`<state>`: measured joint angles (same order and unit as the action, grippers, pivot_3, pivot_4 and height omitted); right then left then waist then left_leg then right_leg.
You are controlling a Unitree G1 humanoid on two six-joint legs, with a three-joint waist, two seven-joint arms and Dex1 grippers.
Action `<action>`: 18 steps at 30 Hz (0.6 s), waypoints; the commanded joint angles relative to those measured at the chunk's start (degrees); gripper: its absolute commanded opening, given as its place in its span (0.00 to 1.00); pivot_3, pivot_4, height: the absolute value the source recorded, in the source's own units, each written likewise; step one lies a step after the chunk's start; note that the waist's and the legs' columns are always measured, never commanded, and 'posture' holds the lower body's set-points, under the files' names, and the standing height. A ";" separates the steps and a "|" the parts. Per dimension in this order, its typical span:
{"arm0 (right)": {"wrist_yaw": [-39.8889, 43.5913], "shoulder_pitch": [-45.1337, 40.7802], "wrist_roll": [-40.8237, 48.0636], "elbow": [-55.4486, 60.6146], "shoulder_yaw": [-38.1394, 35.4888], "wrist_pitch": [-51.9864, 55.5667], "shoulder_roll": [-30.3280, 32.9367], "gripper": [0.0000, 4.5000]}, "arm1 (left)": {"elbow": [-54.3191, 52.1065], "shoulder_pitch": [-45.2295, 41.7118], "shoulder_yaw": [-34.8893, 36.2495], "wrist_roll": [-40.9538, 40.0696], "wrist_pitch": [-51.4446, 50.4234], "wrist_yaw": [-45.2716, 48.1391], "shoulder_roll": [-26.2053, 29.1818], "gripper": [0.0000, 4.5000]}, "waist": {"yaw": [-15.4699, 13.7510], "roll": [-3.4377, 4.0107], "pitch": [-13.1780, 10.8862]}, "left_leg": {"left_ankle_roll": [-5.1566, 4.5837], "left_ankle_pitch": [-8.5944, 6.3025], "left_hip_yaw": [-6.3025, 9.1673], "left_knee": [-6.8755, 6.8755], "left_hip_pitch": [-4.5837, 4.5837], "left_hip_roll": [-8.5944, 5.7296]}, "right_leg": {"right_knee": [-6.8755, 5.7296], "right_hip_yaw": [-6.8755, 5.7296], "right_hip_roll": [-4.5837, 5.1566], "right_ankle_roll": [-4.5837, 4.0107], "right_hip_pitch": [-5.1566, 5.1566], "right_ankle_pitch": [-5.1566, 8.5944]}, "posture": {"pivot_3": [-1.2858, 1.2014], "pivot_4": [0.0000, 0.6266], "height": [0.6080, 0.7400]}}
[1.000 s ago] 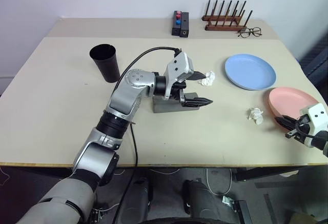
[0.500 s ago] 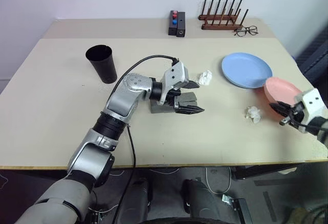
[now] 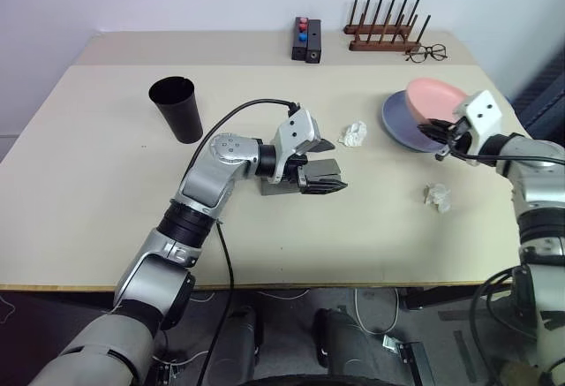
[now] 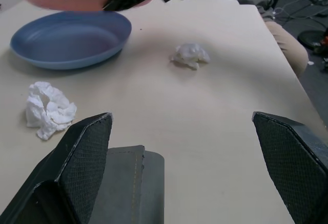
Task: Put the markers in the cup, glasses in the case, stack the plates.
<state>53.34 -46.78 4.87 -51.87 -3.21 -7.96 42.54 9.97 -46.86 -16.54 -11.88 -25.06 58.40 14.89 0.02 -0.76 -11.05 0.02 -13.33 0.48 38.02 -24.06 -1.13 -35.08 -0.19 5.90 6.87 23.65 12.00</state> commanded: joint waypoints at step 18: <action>6.25 -8.40 1.87 -8.53 -3.34 2.59 -1.55 0.98 | -11.00 4.45 1.94 -2.68 -6.63 -3.45 3.92 1.00 | 0.88 0.05 -0.03 | 0.00 0.00 0.00 -0.07 0.02 -0.01 | -0.01 0.00 0.00 0.11 0.02 -0.07 | 0.52 0.24 1.00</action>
<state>56.43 -54.56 3.72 -65.25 -4.27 -7.00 38.92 0.88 -42.33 -14.60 -13.27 -32.19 54.13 18.81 0.90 -0.71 -11.08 0.03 -13.33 0.48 37.95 -24.05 -1.14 -35.09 -0.19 5.91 6.99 23.67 11.94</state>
